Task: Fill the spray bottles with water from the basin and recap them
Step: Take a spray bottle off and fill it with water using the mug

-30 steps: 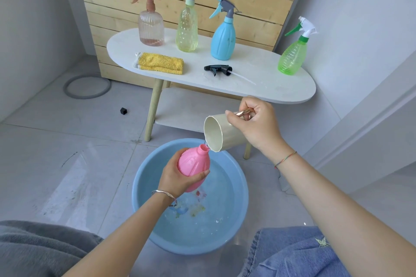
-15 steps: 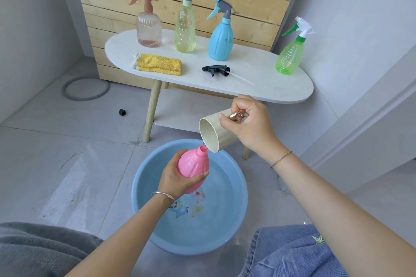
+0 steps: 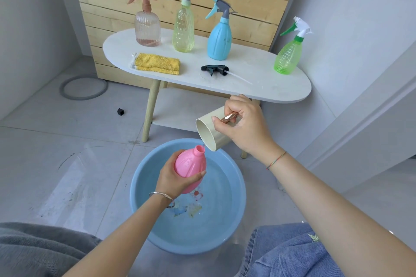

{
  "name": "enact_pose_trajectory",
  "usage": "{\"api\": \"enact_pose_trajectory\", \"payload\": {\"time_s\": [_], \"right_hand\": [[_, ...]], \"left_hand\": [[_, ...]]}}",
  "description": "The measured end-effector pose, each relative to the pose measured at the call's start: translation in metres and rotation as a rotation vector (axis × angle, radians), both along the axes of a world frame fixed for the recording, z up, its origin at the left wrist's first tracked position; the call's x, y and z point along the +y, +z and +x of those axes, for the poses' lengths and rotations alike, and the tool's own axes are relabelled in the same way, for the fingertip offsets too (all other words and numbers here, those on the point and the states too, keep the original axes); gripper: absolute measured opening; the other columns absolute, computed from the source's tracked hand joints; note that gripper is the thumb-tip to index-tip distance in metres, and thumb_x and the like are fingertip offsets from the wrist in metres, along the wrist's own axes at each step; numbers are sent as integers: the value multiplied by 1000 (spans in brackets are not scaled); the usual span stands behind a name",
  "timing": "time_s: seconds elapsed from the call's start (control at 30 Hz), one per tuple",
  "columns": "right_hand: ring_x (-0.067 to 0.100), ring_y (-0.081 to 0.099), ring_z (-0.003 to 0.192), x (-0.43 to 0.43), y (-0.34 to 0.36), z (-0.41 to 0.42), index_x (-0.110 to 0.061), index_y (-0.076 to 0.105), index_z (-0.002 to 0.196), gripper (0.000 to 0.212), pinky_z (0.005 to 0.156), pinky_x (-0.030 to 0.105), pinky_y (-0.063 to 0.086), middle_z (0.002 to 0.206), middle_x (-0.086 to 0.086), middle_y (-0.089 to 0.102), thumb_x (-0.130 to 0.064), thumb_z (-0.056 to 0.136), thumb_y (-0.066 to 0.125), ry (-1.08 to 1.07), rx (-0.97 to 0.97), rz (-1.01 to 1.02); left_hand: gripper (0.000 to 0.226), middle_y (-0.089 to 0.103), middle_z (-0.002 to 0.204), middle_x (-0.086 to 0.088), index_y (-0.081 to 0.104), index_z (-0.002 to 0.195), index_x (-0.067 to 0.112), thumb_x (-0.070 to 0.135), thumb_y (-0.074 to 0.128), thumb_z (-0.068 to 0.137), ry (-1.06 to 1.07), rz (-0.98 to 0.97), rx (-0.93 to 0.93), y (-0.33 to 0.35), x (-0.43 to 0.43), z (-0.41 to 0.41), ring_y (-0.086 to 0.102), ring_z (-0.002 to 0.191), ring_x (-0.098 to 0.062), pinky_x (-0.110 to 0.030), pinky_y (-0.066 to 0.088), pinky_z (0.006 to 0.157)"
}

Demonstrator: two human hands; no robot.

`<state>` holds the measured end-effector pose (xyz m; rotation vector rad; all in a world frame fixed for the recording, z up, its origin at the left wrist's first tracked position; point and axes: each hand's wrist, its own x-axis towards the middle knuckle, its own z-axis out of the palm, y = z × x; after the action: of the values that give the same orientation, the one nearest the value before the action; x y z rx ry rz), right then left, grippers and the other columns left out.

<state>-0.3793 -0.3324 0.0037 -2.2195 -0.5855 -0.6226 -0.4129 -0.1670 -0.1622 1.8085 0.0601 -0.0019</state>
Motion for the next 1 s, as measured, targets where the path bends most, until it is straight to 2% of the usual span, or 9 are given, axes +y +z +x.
{"api": "enact_pose_trajectory", "payload": {"time_s": [0.13,0.27,0.4,0.53,0.63,0.73,0.83,0.93,1.0], "right_hand": [[7,33,54,-4,-7,5,-17,35,55,42,54,24,27,52,-3,37,-16,75,72,-81,122,191],[12,40,53,-28,-37,24,-20,33,55,48,57,27,30,50,3,38,-23,77,76,-250,338,445],[16,31,57,-51,-106,26,-20,32,50,52,59,30,27,56,7,35,-25,78,75,-437,577,354],[18,34,55,-58,-165,14,-14,44,53,42,55,31,27,53,6,40,-31,82,70,-529,701,96],[19,31,57,-49,-202,3,-16,38,53,44,53,33,24,53,1,36,-28,80,71,-511,783,31],[19,27,59,-38,-237,-9,-18,29,55,49,49,27,20,55,-2,28,-22,82,70,-515,806,52],[19,28,60,-34,-255,-10,-17,28,57,48,50,27,20,58,-1,30,-23,85,67,-509,855,18],[20,35,63,-36,-265,-8,-18,30,57,47,54,31,23,61,-3,35,-22,87,65,-449,899,-85],[21,39,68,-36,-270,-8,-19,31,57,46,58,31,24,65,-3,38,-23,88,64,-428,909,-144]], "left_hand": [[68,59,105,19,53,111,35,41,91,55,3,-25,1,-3,1,1,57,95,1,-11,44,70],[63,59,104,18,51,105,41,37,91,56,23,-61,25,-5,5,3,57,96,-1,-13,44,70],[63,59,105,18,52,110,35,33,90,60,61,-86,61,-12,10,5,57,95,-2,-20,47,74],[65,59,106,16,53,114,31,32,90,61,88,-91,90,-20,13,7,58,97,-4,-18,47,73],[65,60,106,17,54,115,31,32,90,61,93,-88,103,-24,15,10,58,97,-2,-15,46,71],[68,61,106,18,55,113,33,38,91,56,104,-85,112,-29,20,12,59,97,-2,-17,48,73],[72,61,108,17,55,116,33,42,90,54,127,-83,127,-33,24,17,59,99,-4,-19,49,75],[83,60,109,18,54,118,32,57,85,45,147,-62,128,-36,26,19,59,99,-2,-16,48,73],[83,59,110,18,53,120,32,54,88,48,154,-57,126,-37,26,20,58,99,-2,-13,46,71]]}}
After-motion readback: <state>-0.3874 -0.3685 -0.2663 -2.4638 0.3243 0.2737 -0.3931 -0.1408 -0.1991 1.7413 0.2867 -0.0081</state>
